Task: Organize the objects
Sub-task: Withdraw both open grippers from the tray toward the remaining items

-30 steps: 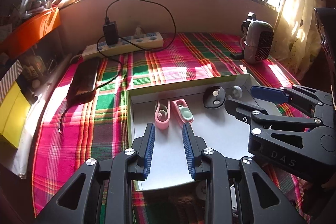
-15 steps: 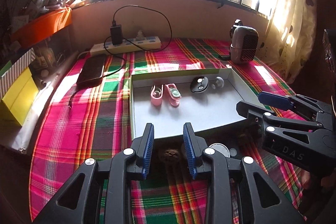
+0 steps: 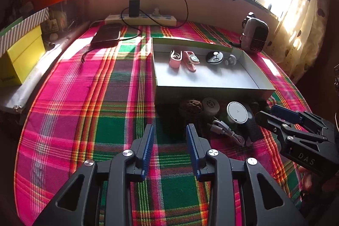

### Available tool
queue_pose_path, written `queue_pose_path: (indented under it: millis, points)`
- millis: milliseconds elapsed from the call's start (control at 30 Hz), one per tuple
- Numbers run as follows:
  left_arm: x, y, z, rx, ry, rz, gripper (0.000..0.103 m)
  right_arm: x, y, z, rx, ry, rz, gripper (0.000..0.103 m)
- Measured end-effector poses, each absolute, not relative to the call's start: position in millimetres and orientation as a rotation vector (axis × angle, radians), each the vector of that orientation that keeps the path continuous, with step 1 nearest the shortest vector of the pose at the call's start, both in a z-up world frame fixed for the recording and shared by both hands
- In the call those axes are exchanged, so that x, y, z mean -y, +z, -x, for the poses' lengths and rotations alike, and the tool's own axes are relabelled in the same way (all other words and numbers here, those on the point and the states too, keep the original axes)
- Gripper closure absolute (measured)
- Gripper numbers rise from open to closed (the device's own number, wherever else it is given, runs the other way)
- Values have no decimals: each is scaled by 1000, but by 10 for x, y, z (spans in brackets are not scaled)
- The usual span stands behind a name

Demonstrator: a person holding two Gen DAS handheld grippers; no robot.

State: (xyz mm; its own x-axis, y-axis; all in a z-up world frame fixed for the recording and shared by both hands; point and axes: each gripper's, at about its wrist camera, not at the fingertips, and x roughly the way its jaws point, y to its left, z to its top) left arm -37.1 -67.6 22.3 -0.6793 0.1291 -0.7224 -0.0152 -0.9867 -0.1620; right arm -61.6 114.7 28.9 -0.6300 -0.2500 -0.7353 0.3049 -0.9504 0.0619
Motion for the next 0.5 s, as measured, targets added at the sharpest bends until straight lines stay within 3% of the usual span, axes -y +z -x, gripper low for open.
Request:
queue_pose_path:
  millis: [500]
  points:
    - [652,154,332,214,2748,1234,73,-961,162,602,-150,-2551,-1187,50]
